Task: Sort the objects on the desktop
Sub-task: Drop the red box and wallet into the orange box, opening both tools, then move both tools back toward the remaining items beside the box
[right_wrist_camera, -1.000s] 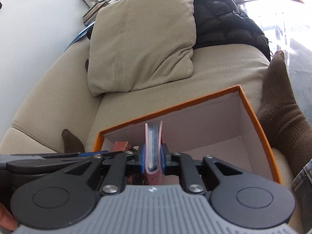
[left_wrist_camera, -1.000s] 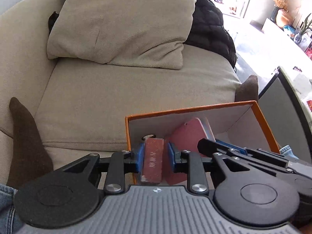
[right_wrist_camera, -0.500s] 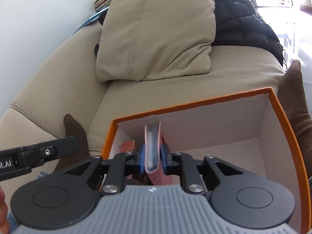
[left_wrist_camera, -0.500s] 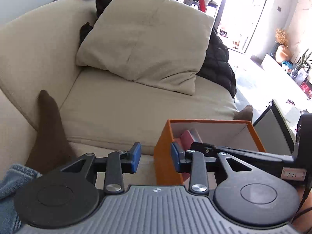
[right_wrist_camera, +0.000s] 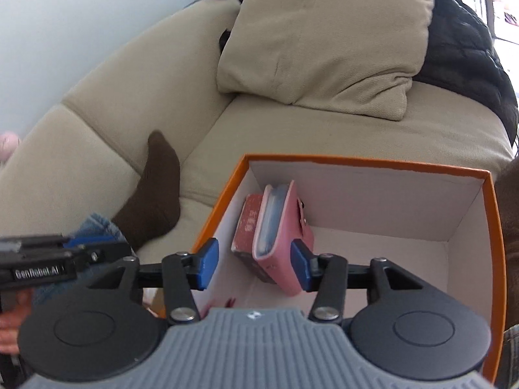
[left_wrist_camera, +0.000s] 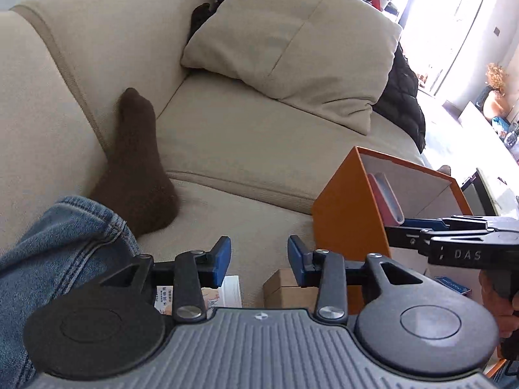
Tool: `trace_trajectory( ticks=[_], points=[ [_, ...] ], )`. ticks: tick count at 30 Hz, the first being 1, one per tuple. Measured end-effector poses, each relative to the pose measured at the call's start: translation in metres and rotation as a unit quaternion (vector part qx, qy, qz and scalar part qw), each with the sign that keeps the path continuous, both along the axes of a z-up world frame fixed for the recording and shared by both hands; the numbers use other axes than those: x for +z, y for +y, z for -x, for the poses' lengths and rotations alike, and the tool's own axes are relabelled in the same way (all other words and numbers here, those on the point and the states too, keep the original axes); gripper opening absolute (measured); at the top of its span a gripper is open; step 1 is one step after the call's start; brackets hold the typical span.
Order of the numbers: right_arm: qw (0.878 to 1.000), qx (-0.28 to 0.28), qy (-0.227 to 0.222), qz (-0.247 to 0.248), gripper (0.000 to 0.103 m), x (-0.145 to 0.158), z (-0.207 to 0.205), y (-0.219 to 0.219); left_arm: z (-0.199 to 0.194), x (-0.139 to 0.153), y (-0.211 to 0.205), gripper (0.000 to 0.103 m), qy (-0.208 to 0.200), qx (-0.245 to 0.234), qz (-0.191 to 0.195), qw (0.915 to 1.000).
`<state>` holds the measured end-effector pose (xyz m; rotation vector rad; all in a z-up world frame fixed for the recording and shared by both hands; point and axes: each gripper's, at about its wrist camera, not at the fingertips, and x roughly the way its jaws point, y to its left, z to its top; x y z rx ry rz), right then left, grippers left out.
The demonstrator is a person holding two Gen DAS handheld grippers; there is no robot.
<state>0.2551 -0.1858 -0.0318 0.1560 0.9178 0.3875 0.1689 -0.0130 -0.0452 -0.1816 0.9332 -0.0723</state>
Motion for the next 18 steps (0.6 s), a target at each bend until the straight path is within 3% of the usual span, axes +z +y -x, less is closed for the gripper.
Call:
trace_trajectory(
  ticks=[5, 13, 18],
  points=[
    [0.997, 0.026, 0.01, 0.073, 0.049, -0.02, -0.009, 0.022, 0.008, -0.012, 0.015, 0.046, -0.005, 0.014, 0.017, 0.9997],
    [0.994, 0.025, 0.008, 0.109, 0.031, -0.028, -0.023, 0.032, 0.012, -0.019, 0.035, 0.046, -0.002, 0.036, 0.044, 0.9984],
    [0.993, 0.013, 0.01, 0.113, 0.03, -0.032, -0.031, 0.035, 0.015, -0.018, 0.039, 0.046, -0.005, 0.035, 0.052, 0.998]
  ],
)
